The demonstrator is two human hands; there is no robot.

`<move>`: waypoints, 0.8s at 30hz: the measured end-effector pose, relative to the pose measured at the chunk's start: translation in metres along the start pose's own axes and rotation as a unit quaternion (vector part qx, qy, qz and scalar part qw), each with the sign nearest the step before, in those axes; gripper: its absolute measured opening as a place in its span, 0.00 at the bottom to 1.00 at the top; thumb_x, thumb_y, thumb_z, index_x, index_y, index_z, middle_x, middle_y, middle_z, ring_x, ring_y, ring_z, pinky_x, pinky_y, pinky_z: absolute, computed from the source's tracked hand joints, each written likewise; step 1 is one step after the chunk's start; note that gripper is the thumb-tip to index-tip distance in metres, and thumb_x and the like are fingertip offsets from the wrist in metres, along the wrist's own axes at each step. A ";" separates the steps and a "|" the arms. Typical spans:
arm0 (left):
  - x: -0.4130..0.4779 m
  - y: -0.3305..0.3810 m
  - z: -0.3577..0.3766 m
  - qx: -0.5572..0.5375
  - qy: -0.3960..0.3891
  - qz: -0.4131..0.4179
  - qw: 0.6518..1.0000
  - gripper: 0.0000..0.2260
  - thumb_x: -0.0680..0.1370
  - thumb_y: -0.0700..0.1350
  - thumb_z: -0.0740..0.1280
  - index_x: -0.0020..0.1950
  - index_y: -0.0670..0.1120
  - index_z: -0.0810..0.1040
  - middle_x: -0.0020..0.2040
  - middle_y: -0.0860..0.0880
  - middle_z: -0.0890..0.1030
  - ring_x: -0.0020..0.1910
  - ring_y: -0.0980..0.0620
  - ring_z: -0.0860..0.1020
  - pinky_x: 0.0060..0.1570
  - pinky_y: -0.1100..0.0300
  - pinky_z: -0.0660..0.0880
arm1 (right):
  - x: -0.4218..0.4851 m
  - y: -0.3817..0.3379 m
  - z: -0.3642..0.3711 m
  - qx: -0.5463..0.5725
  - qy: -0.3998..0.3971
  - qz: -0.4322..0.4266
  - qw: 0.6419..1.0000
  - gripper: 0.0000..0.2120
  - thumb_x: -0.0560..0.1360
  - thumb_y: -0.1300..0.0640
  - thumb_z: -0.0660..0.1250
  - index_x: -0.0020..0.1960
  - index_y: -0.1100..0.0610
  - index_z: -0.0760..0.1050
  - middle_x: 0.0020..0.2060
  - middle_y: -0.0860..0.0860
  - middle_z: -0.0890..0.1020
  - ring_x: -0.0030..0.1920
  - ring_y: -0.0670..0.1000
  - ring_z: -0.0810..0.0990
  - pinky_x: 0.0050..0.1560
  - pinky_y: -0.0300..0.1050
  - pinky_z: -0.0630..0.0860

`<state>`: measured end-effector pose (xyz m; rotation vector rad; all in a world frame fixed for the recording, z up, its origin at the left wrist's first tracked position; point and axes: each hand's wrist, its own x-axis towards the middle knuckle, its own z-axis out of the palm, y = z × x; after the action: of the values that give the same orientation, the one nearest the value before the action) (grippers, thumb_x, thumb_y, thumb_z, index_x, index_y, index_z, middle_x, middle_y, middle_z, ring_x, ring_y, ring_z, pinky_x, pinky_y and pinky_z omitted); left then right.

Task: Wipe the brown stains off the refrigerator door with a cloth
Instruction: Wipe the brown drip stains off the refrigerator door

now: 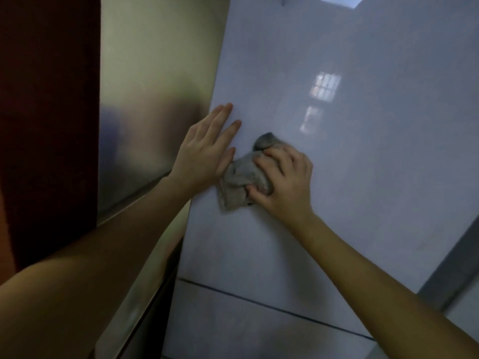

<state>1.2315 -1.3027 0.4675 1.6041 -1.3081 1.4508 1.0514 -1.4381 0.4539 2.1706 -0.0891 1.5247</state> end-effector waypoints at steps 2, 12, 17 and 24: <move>-0.001 0.003 -0.001 -0.006 -0.008 -0.001 1.000 0.23 0.83 0.51 0.59 0.75 0.42 0.69 0.77 0.38 0.65 0.77 0.40 0.64 0.71 0.47 0.67 | -0.026 -0.015 0.013 0.010 -0.040 -0.053 0.998 0.23 0.73 0.44 0.76 0.62 0.56 0.83 0.62 0.57 0.82 0.67 0.61 0.73 0.66 0.58 0.68; -0.008 0.023 -0.013 0.009 -0.067 0.003 0.998 0.24 0.82 0.54 0.58 0.74 0.42 0.67 0.78 0.36 0.62 0.77 0.37 0.63 0.72 0.43 0.63 | -0.114 0.050 -0.044 -0.027 -0.095 -0.125 0.987 0.23 0.75 0.42 0.75 0.62 0.55 0.83 0.63 0.57 0.83 0.67 0.60 0.75 0.66 0.59 0.71; -0.031 0.076 -0.007 -0.022 -0.056 -0.050 0.997 0.24 0.82 0.54 0.59 0.74 0.43 0.69 0.78 0.37 0.63 0.76 0.37 0.64 0.70 0.44 0.65 | -0.115 0.122 -0.102 -0.086 -0.028 0.015 0.996 0.25 0.73 0.44 0.78 0.63 0.57 0.82 0.63 0.59 0.81 0.66 0.64 0.75 0.66 0.60 0.69; -0.054 0.129 0.010 -0.046 -0.110 -0.094 0.988 0.26 0.81 0.55 0.60 0.76 0.45 0.66 0.79 0.39 0.60 0.78 0.38 0.61 0.72 0.44 0.63 | -0.189 0.147 -0.121 -0.048 -0.066 0.010 0.997 0.25 0.75 0.45 0.74 0.67 0.57 0.78 0.65 0.60 0.77 0.66 0.65 0.73 0.68 0.63 0.70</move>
<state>1.1203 -1.3395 0.3908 1.8125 -1.2831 1.1085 0.8280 -1.5579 0.3664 2.1974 -0.2246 1.3577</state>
